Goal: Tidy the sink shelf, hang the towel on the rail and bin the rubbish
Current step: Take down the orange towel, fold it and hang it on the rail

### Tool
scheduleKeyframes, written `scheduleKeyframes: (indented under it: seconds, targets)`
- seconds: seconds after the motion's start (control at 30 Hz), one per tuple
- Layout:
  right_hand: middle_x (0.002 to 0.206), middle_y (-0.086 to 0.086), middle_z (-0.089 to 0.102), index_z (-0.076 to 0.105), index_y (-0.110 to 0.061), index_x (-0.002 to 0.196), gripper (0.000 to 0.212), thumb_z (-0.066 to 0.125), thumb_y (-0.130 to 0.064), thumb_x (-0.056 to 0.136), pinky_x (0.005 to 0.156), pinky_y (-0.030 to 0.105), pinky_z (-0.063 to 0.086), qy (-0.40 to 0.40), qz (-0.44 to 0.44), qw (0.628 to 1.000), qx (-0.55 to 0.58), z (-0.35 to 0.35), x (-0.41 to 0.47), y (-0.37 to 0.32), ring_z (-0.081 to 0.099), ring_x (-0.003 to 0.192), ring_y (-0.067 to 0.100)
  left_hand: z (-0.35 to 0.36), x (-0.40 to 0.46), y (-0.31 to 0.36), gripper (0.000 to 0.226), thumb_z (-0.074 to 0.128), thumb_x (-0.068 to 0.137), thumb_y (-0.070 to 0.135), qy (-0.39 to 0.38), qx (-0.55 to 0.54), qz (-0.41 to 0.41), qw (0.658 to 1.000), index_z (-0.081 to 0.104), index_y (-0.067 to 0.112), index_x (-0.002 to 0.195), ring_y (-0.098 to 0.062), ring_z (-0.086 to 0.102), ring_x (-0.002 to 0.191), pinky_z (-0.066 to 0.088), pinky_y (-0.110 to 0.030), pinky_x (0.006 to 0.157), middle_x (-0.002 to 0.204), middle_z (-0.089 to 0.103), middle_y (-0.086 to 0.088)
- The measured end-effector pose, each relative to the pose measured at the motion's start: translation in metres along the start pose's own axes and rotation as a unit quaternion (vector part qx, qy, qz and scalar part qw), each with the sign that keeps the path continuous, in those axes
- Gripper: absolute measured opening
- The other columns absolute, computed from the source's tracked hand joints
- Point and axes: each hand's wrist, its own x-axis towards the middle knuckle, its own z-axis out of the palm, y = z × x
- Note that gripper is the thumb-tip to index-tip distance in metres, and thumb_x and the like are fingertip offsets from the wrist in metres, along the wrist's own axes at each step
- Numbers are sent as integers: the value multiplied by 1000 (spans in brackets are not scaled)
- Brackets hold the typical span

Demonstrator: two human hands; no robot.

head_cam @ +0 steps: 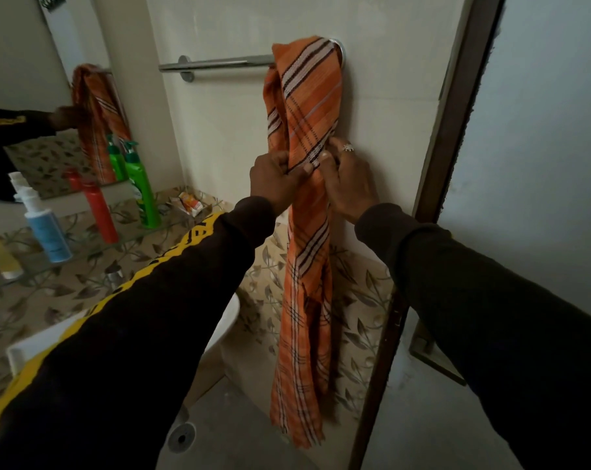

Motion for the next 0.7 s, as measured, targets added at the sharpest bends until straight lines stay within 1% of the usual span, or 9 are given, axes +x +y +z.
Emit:
scheduleKeyframes:
  seconds: [0.13, 0.23, 0.33, 0.4, 0.47, 0.53, 0.6, 0.67, 0.7]
  targets:
    - [132, 12, 64, 45, -14, 145, 48, 40, -40, 105, 100, 49, 52, -12, 23, 999, 22, -1, -9, 1, 63, 117, 29, 0, -13, -12, 25, 72, 86, 22, -15, 7, -19, 1000, 73, 9, 108, -24, 72, 90, 59, -44, 84, 100, 75, -9]
    - [131, 10, 65, 44, -16, 146, 59, 45, -52, 100, 98, 49, 54, -19, 45, 997, 55, -1, -15, 2, 66, 115, 27, 0, -25, -24, 21, 72, 86, 20, -46, 26, -27, 998, 74, 10, 104, -23, 72, 89, 59, -44, 84, 98, 75, -8]
    - [128, 8, 68, 43, -18, 146, 71, 49, -64, 92, 96, 48, 56, -14, 55, 997, 60, 1, -21, 3, 68, 111, 24, 1, -38, -34, 22, 71, 87, 18, -56, -3, -45, 997, 72, 8, 107, -27, 72, 91, 58, -47, 84, 100, 74, -11]
    - [123, 5, 70, 48, -19, 141, 73, 49, -70, 89, 92, 47, 58, -13, 55, 997, 55, 4, -25, 4, 69, 105, 21, 2, -45, -37, 23, 71, 88, 17, -65, -22, -58, 996, 71, 7, 109, -29, 72, 92, 58, -49, 84, 102, 74, -13]
    - [117, 1, 70, 53, -22, 129, 69, 48, -75, 85, 90, 47, 58, -9, 56, 997, 54, 7, -28, 3, 69, 101, 19, 3, -49, -38, 25, 72, 87, 19, -83, -5, -57, 995, 72, 5, 107, -30, 72, 89, 59, -48, 81, 99, 74, -14]
    - [115, 2, 68, 55, -20, 123, 69, 46, -75, 83, 90, 48, 57, -3, 62, 997, 46, 9, -31, 2, 67, 101, 22, 3, -56, -40, 24, 74, 86, 20, -102, 29, -44, 993, 73, 3, 102, -30, 72, 85, 59, -46, 77, 95, 74, -15]
    - [116, 8, 67, 55, -14, 123, 73, 47, -74, 83, 92, 50, 55, 0, 68, 997, 36, 10, -32, 1, 66, 103, 27, 4, -64, -45, 19, 75, 85, 18, -121, 56, -31, 991, 73, 2, 96, -30, 71, 84, 58, -45, 76, 92, 74, -16]
    - [122, 10, 66, 55, -12, 128, 73, 53, -70, 84, 95, 49, 54, -6, 77, 996, 36, 11, -34, 1, 64, 109, 29, 5, -73, -51, 19, 76, 84, 16, -143, 82, -18, 986, 74, 2, 98, -29, 71, 89, 57, -43, 80, 93, 75, -15]
    - [125, 9, 65, 54, -13, 131, 69, 57, -65, 86, 97, 49, 54, -10, 82, 996, 39, 12, -35, 1, 64, 112, 29, 6, -77, -53, 21, 76, 84, 15, -154, 89, -16, 984, 75, 3, 101, -28, 71, 92, 56, -42, 83, 96, 75, -14]
